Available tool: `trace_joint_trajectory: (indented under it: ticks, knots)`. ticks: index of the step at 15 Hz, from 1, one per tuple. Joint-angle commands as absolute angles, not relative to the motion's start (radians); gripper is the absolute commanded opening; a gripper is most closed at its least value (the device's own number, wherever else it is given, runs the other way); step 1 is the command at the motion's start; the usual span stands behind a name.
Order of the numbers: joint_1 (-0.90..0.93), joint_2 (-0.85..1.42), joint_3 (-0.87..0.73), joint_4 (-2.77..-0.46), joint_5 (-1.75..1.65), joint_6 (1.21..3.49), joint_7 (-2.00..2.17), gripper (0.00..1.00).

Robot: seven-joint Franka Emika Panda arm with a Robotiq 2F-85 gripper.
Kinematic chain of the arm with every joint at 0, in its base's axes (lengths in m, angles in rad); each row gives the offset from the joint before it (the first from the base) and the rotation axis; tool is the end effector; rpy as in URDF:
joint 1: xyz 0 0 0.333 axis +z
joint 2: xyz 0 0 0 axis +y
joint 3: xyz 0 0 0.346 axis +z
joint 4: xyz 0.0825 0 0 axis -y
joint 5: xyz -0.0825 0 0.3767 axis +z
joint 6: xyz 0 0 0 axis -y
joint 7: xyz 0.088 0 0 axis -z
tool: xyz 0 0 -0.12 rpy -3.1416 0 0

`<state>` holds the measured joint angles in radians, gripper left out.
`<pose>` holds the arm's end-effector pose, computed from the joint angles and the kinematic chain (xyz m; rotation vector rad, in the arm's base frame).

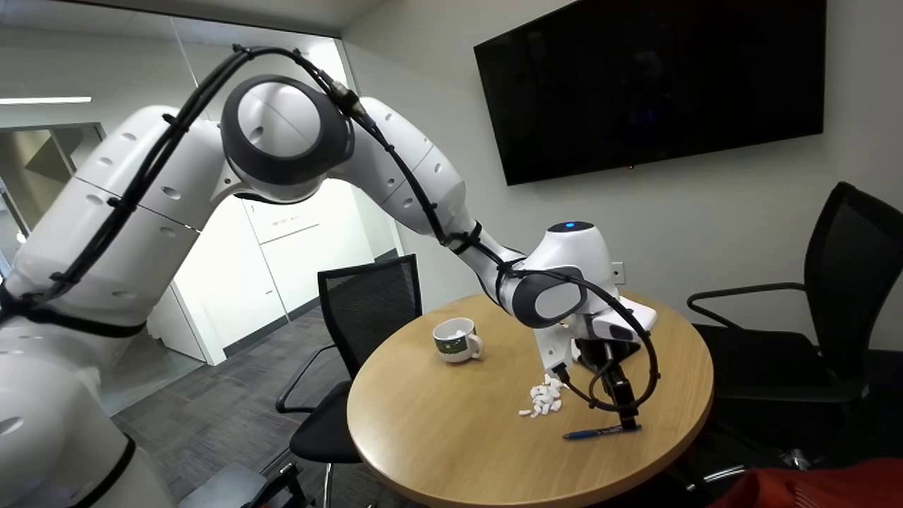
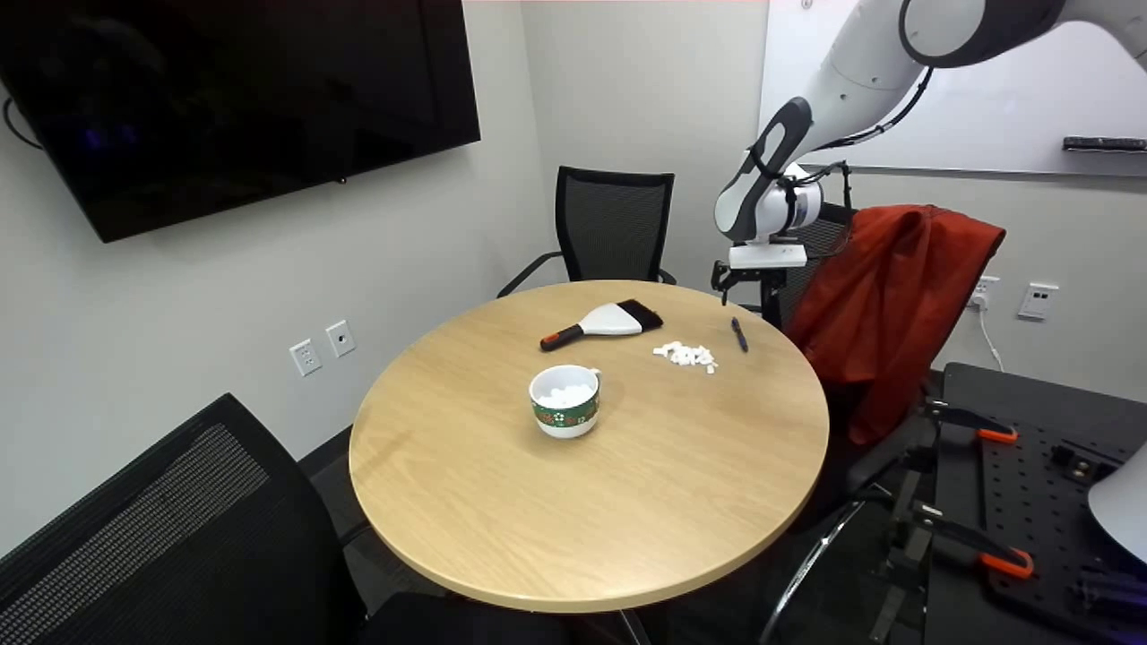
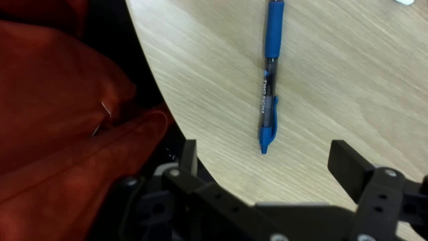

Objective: Use the pen to stir the contents in the mug then empty the mug.

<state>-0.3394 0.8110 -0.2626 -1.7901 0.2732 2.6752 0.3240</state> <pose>0.5597 -0.3742 0.1339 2.6387 -1.5731 0.1643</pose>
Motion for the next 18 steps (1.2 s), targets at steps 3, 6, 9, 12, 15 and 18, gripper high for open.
trace_joint_trajectory:
  ticks: [3,6,9,12,15,18]
  knots:
    - [-0.322,0.912,-0.277,-1.680,0.270,2.680,0.371,1.00]
    - [-0.316,0.939,-0.278,-1.655,0.268,2.675,0.382,1.00]
    - [-0.308,0.951,-0.281,-1.645,0.267,2.672,0.387,1.00]
    - [-0.310,0.945,-0.276,-1.657,0.271,2.678,0.384,1.00]
    - [-0.316,0.941,-0.270,-1.664,0.273,2.675,0.374,1.00]
    - [-0.321,0.939,-0.266,-1.669,0.275,2.670,0.368,1.00]
